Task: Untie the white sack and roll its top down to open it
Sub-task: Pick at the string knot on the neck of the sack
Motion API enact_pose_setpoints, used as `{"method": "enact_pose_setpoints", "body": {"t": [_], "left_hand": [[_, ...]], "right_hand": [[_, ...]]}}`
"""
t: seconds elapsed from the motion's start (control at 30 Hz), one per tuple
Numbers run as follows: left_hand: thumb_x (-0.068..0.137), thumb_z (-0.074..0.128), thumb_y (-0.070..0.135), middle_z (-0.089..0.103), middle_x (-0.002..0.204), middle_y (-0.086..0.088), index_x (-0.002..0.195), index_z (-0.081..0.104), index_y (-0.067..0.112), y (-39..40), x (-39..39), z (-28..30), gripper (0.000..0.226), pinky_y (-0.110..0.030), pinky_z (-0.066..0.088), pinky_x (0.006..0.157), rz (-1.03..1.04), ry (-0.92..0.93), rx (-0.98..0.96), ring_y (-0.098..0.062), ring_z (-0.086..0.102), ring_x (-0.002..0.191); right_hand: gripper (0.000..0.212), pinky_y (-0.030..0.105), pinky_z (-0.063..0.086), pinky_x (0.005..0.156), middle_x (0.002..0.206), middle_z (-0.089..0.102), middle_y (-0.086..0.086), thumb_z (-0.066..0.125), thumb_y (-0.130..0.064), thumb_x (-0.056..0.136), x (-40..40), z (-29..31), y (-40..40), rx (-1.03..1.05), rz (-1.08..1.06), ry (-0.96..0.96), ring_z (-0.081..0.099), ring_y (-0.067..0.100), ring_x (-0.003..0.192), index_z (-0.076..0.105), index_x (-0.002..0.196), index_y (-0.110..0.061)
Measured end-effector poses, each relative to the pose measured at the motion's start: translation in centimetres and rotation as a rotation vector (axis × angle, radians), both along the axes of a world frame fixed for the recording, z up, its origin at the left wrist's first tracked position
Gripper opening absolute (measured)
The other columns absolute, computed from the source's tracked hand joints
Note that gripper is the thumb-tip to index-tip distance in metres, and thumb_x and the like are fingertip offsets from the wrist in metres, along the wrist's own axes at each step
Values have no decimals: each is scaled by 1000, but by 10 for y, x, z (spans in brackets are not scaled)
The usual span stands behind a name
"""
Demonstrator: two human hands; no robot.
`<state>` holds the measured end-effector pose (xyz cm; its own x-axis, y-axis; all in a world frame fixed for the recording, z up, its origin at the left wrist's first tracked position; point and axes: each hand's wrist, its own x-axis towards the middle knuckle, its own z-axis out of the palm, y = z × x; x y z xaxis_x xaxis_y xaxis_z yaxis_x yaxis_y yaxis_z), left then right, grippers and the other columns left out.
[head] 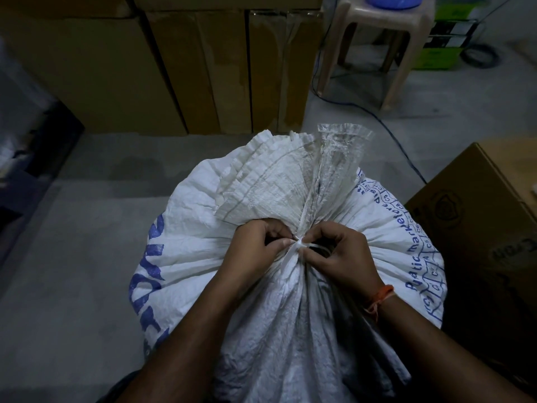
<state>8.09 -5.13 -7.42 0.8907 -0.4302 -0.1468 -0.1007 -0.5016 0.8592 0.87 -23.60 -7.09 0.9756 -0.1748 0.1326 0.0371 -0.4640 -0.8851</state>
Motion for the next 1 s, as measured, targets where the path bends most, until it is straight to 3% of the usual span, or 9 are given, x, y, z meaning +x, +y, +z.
{"method": "enact_pose_setpoints", "body": {"t": [0.2, 0.4, 0.53, 0.7, 0.9, 1.0], "left_hand": [[80, 71, 31, 79, 76, 6, 83, 79, 23, 0, 0, -1, 12, -27, 54, 69, 4, 27, -18, -5, 69, 68], [87, 73, 18, 81, 83, 5, 86, 79, 18, -4, -3, 0, 6, -33, 61, 81, -29, -16, -23, -8, 76, 82], [83, 71, 25, 80, 79, 7, 82, 78, 24, -7, -5, 2, 7, -32, 60, 80, -34, -8, -52, -8, 76, 80], [88, 76, 17, 81, 82, 6, 85, 79, 21, -5, -5, 1, 5, -32, 60, 81, -27, -19, -27, -7, 75, 81], [80, 72, 31, 77, 71, 7, 84, 79, 21, 0, -3, 3, 13, -28, 55, 67, 7, -4, 6, -3, 66, 62], [81, 71, 30, 77, 73, 6, 85, 80, 21, 0, -3, 3, 12, -31, 57, 68, 2, -3, 11, -5, 67, 63]], "right_hand": [[13, 39, 62, 73, 79, 74, -3, 84, -10, 72, 1, -1, 1, 14, -5, 5, 72, 10, 77, 74, 78, -17], [14, 46, 60, 72, 79, 73, -4, 85, -13, 72, 1, -2, 0, -8, 3, 2, 72, 13, 77, 74, 78, -18], [15, 45, 60, 72, 79, 73, -3, 86, -11, 72, 1, -1, 0, -13, 4, 4, 72, 13, 77, 74, 78, -18], [14, 46, 59, 72, 79, 73, -3, 85, -13, 73, 1, -3, -1, -6, 8, 4, 72, 14, 77, 74, 78, -18], [16, 46, 60, 72, 79, 73, -5, 85, -8, 72, 1, -1, 0, -1, 6, 4, 72, 13, 77, 74, 78, -18], [17, 47, 60, 73, 80, 73, -4, 86, -9, 72, 1, -2, 0, -6, 5, 8, 73, 13, 78, 73, 78, -18]]}}
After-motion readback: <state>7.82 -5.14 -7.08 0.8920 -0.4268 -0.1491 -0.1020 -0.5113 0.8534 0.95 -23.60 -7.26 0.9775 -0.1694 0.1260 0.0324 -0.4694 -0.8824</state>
